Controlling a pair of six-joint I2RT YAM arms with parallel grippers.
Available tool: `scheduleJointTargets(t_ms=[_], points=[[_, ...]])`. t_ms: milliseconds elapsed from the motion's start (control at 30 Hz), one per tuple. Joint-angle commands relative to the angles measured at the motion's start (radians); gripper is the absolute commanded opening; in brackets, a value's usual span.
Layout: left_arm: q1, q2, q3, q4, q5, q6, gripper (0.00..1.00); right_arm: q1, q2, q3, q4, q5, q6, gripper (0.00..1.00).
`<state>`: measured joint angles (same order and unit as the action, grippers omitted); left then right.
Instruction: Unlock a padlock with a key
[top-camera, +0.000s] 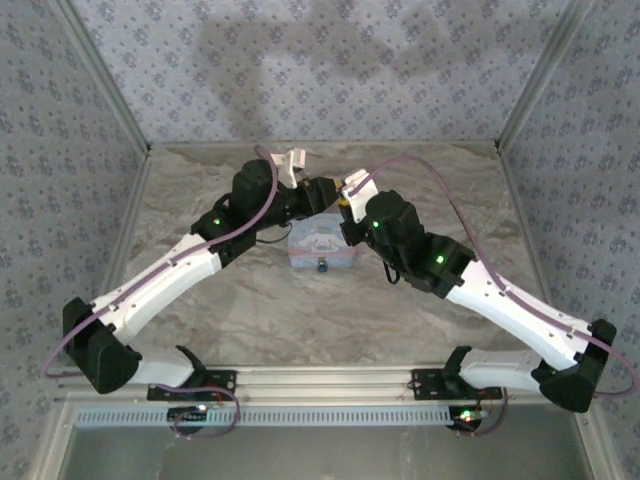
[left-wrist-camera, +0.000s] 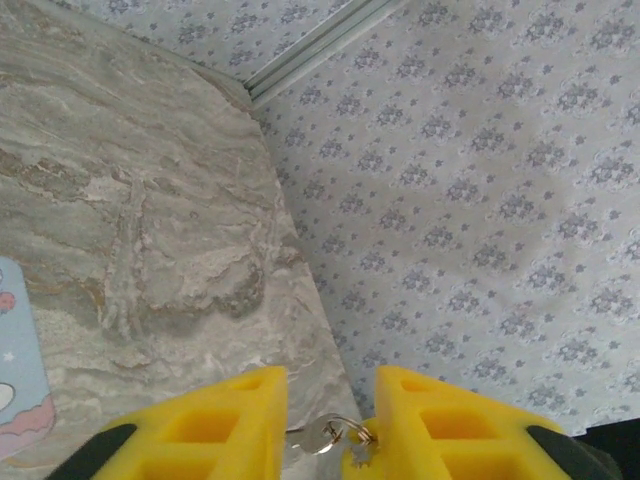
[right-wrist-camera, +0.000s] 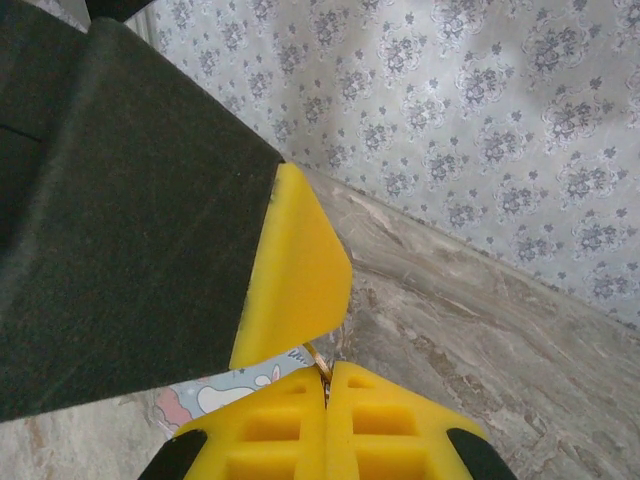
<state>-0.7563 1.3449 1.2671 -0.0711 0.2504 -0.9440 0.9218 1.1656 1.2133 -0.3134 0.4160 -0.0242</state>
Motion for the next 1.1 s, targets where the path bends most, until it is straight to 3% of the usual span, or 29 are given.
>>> scheduleJointTargets(t_ms=[0, 167, 300, 333, 400, 467, 667, 800, 933, 1067], points=[[-0.009, -0.003, 0.036, 0.019, -0.002, 0.0, 0.24, 0.012, -0.003, -0.003, 0.033, 0.029, -0.023, 0.0], [-0.009, -0.002, 0.04, 0.023, 0.005, -0.002, 0.01, 0.018, -0.006, -0.005, 0.042, 0.039, -0.036, 0.0], [-0.009, -0.002, 0.043, 0.013, 0.003, 0.008, 0.0, 0.021, -0.012, -0.005, 0.042, 0.037, -0.032, 0.0], [-0.008, -0.004, 0.046, 0.009, 0.001, 0.013, 0.0, 0.019, -0.016, -0.005, 0.034, 0.031, -0.024, 0.04], [-0.009, -0.006, 0.053, -0.002, -0.001, 0.034, 0.0, 0.011, -0.031, -0.007, 0.013, 0.007, -0.005, 0.25], [-0.008, -0.01, 0.067, -0.036, -0.013, 0.064, 0.0, -0.009, -0.061, -0.012, -0.002, -0.043, 0.026, 0.33], [-0.001, -0.022, 0.074, -0.06, 0.019, 0.163, 0.0, -0.175, -0.164, -0.076, -0.039, -0.329, 0.185, 0.35], [0.002, -0.023, 0.069, -0.039, 0.081, 0.211, 0.0, -0.339, -0.193, -0.115, 0.0, -0.651, 0.311, 0.33], [0.007, -0.024, 0.059, -0.019, 0.098, 0.212, 0.0, -0.468, -0.183, -0.174, 0.16, -0.948, 0.448, 0.26], [0.015, -0.017, 0.042, 0.031, 0.138, 0.163, 0.0, -0.499, -0.177, -0.234, 0.301, -1.059, 0.523, 0.25]])
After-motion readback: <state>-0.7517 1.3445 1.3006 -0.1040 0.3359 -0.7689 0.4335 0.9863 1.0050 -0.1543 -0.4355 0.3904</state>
